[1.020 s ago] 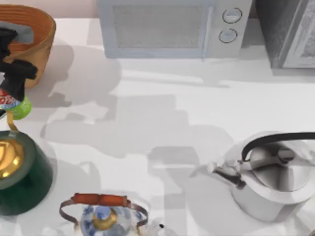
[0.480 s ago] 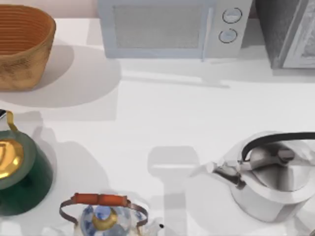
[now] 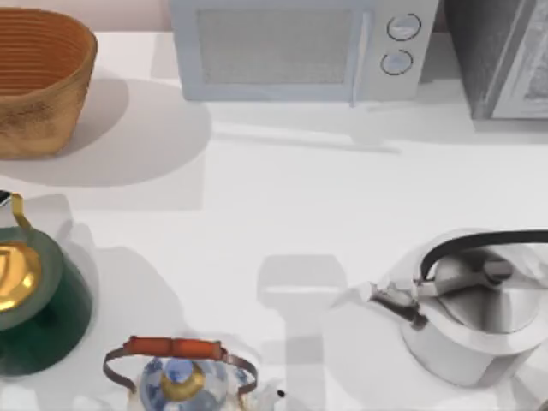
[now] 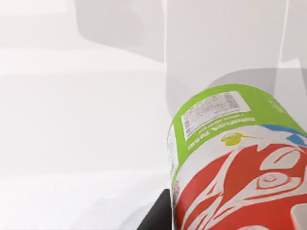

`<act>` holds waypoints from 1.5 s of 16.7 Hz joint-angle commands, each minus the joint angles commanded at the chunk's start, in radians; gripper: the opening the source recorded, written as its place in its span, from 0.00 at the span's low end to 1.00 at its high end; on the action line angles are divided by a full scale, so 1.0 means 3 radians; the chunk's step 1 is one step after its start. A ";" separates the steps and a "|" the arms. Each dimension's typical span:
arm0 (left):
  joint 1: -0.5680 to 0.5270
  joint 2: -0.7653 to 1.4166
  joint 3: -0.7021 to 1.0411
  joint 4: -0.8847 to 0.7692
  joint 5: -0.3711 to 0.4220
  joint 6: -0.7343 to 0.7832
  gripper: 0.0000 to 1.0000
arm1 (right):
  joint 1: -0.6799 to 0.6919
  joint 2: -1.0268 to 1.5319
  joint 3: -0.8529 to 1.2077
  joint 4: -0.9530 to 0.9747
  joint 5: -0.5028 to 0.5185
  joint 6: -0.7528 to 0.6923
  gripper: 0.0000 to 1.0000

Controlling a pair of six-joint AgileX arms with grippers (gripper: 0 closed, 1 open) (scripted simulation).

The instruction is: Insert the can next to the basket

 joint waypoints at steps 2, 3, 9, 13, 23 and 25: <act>0.0004 0.0010 -0.0023 0.0031 0.0000 -0.0001 0.00 | 0.0000 0.0000 0.0000 0.0000 0.0000 0.0000 1.00; 0.0006 0.0015 -0.0035 0.0047 0.0001 -0.0002 0.00 | 0.0000 0.0000 0.0000 0.0000 0.0000 0.0000 1.00; 0.0006 0.0015 -0.0035 0.0048 0.0001 -0.0002 0.23 | 0.0000 0.0000 0.0000 0.0000 0.0000 0.0000 1.00; 0.0006 0.0015 -0.0035 0.0048 0.0001 -0.0002 0.53 | 0.0000 0.0000 0.0000 0.0000 0.0000 0.0000 1.00; 0.0006 0.0015 -0.0035 0.0048 0.0001 -0.0002 1.00 | 0.0000 0.0000 0.0000 0.0000 0.0000 0.0000 1.00; 0.0006 0.0015 -0.0035 0.0048 0.0001 -0.0002 1.00 | 0.0000 0.0000 0.0000 0.0000 0.0000 0.0000 1.00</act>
